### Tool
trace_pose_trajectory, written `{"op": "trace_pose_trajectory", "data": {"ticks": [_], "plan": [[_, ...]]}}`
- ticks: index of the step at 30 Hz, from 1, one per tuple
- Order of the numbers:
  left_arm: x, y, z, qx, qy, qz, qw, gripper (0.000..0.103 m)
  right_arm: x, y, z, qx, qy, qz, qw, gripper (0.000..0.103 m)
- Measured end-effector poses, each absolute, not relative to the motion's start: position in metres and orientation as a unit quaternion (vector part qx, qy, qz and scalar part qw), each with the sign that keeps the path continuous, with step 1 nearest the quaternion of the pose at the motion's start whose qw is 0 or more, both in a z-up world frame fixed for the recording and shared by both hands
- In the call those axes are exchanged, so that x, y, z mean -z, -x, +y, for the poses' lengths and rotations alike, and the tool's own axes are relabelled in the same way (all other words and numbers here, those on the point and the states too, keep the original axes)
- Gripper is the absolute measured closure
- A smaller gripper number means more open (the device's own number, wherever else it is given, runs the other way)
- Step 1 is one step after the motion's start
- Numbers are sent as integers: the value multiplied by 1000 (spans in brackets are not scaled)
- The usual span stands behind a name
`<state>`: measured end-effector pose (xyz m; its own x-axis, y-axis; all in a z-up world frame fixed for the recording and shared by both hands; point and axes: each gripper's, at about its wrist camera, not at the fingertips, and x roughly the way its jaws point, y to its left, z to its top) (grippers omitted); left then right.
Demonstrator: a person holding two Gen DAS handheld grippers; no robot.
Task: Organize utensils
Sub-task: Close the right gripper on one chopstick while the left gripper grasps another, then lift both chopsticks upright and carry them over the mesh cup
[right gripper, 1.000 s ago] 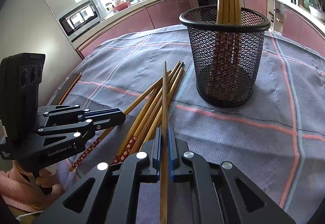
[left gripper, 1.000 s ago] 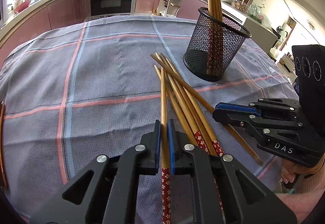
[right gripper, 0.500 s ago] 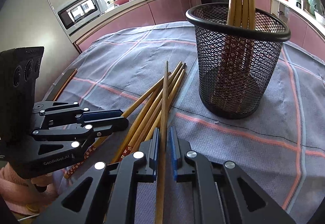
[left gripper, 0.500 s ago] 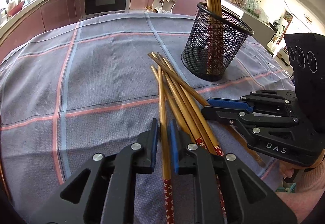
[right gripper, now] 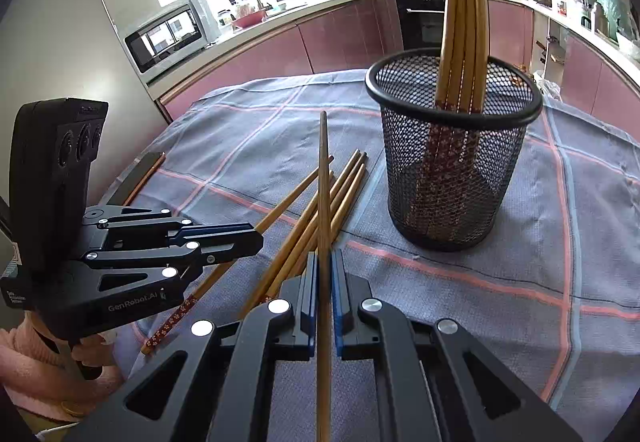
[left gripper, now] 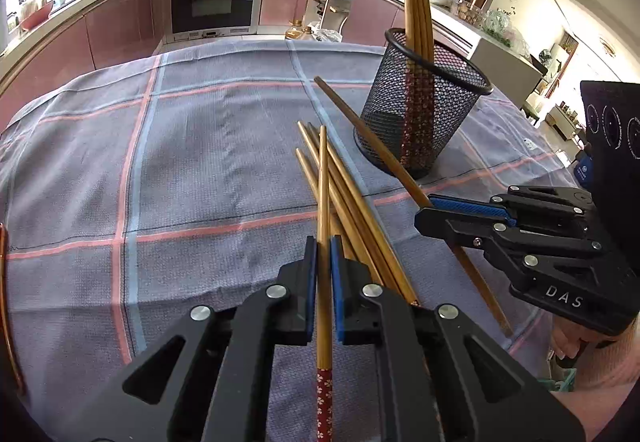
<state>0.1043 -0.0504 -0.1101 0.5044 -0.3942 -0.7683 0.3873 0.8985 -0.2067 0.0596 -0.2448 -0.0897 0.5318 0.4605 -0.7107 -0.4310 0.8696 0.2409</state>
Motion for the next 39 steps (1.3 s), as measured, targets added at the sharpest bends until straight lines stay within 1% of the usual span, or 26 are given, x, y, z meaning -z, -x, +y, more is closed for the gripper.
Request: {"op": "trace_pose_trajectory", "data": {"ticks": [23, 39], "plan": [[-3, -84, -21, 319, 74, 334, 884, 96, 12, -46, -288, -248, -48, 303, 919, 97], [-66, -117, -60, 333, 69, 255, 905, 96, -56, -64, -315, -231, -51, 221, 946, 97]]}}
